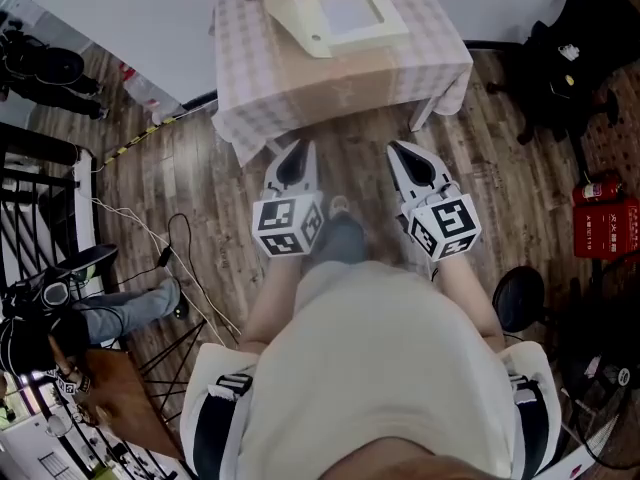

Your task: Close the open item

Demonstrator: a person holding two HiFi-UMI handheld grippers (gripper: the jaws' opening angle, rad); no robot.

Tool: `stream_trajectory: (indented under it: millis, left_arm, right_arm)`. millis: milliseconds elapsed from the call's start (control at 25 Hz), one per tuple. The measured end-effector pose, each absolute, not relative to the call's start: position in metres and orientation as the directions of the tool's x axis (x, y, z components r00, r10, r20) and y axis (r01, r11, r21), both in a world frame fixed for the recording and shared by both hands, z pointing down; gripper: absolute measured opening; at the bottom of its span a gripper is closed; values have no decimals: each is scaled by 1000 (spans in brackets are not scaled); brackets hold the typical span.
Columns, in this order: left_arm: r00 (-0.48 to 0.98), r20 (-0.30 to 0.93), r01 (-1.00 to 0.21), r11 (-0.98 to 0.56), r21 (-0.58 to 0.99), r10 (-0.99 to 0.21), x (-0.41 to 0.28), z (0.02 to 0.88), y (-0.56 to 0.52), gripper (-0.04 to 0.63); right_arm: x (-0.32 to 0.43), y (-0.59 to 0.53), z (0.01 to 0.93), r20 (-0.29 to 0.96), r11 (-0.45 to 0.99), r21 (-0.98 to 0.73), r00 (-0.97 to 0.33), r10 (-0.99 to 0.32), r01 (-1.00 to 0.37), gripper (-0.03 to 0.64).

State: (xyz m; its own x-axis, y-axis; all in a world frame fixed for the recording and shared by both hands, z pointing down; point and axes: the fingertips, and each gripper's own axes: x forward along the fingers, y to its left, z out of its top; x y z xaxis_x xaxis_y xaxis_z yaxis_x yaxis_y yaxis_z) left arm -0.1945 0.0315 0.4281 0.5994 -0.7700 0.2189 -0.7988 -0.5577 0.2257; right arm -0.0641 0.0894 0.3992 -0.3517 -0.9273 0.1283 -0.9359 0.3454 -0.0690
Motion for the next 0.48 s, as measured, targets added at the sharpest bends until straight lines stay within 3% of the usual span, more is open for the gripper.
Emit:
stream_trajectory:
  millis: [480]
  left_arm:
    - [603,239,-797,-559,229,-761,-186,422,-99,12]
  right_arm:
    - [-53,-30,387,137,322,-67,-329,-934,-944,0]
